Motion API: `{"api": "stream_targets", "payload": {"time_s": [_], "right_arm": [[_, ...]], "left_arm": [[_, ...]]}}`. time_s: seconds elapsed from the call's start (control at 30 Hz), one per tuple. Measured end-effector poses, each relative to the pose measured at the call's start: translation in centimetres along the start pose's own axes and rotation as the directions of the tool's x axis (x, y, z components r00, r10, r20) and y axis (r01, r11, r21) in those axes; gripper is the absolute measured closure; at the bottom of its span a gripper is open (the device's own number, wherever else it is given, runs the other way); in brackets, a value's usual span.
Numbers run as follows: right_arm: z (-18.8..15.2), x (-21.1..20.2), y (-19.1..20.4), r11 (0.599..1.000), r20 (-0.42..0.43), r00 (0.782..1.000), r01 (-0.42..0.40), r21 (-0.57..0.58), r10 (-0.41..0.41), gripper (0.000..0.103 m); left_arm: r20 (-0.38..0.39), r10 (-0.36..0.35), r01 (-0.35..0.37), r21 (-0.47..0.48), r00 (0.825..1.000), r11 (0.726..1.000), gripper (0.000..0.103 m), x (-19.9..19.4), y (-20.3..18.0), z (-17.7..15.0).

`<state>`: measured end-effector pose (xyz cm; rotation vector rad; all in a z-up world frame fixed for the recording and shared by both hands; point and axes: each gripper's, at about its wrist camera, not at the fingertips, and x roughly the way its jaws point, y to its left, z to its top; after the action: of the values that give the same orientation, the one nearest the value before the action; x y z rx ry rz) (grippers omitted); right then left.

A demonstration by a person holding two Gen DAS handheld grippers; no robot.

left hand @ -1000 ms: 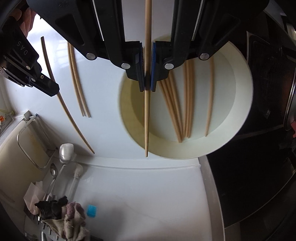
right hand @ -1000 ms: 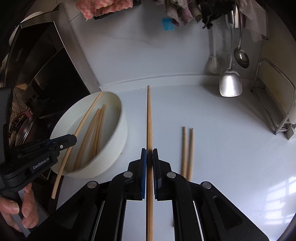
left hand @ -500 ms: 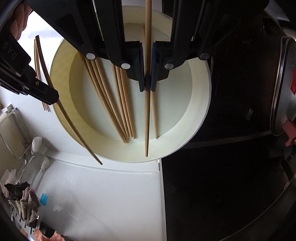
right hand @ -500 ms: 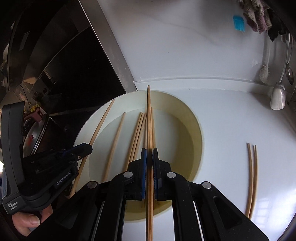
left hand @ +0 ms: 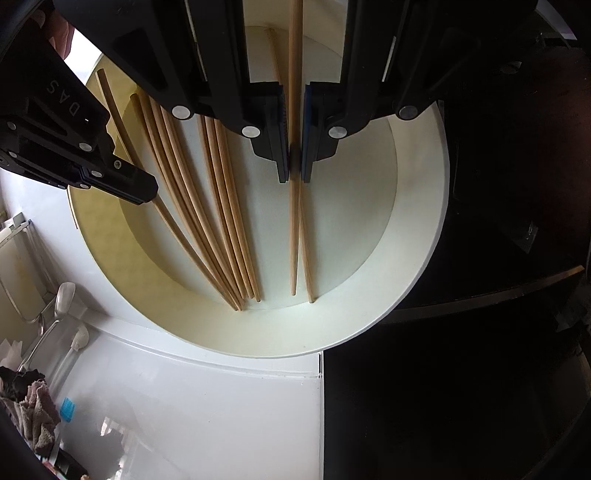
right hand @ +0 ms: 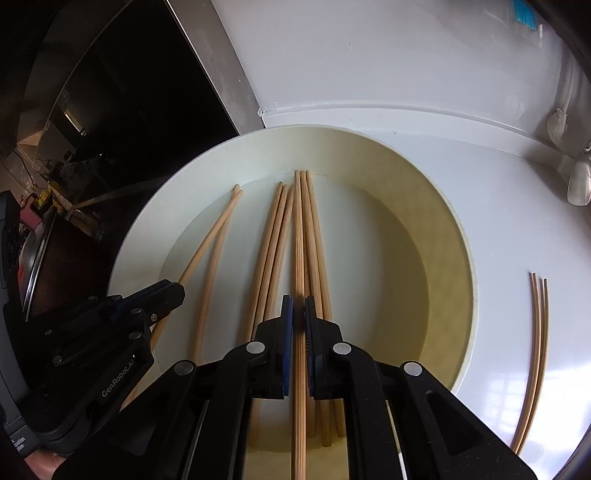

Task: Organize utensils
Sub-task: 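Carry both held chopsticks over the white basin and lower them inside, then open the left gripper releasing its chopstick while the right gripper opens too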

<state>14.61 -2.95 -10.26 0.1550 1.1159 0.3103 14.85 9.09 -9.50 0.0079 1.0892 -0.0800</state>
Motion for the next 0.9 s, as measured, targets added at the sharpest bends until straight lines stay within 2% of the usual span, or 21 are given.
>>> {"api": "stream_targets", "payload": {"time_s": [0.37, 0.67, 0.77, 0.83, 0.9], "right_arm": [[0.6, 2.3, 0.2, 1.000, -0.043, 0.999, 0.002, -0.002, -0.003, 0.097], [0.8, 2.5, -0.2, 1.000, -0.053, 0.998, 0.016, -0.002, -0.016, 0.096], [0.7, 1.8, 0.1, 0.999, -0.036, 0.999, 0.030, -0.024, -0.031, 0.096], [0.7, 1.4, 0.2, 0.999, -0.023, 0.999, 0.032, -0.036, -0.033, 0.095], [0.7, 1.0, 0.2, 0.999, -0.012, 0.999, 0.035, -0.038, -0.035, 0.093]], "left_arm": [[-0.007, -0.009, 0.009, 0.004, 1.000, 1.000, 0.096, 0.7, 0.1, 0.3], [-0.007, -0.007, 0.007, 0.007, 1.000, 1.000, 0.093, 0.7, 0.3, 0.3], [0.009, 0.003, -0.003, 0.002, 1.000, 1.000, 0.079, 0.1, 0.5, 0.4], [0.025, 0.009, -0.008, -0.009, 1.000, 1.000, 0.058, -0.4, 0.7, 0.5], [0.046, 0.014, -0.014, -0.017, 0.999, 1.000, 0.050, -1.1, 0.9, 0.5]]}}
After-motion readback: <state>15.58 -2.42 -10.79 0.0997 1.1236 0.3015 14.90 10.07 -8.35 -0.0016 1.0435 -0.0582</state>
